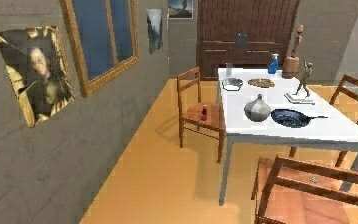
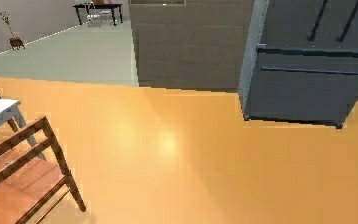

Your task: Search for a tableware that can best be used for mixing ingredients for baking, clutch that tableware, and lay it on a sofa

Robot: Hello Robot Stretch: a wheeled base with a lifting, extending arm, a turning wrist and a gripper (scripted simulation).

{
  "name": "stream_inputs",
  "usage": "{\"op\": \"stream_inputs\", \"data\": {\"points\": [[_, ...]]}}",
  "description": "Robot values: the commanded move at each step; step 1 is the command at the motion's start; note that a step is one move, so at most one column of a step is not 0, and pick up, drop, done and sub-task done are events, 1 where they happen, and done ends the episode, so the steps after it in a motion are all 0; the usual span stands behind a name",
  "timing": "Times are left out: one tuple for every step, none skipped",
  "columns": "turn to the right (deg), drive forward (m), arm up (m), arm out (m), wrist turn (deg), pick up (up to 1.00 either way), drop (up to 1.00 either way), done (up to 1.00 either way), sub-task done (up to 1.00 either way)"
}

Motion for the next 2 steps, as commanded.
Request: {"op": "stream_inputs", "data": {"points": [[0.0, 0.35, 0.00, 0.00, 0.0, 0.00, 0.00, 0.00, 0.00], [-15.0, 0.00, 0.00, 0.00, 0.0, 0.00, 0.00, 0.00, 0.00]]}}
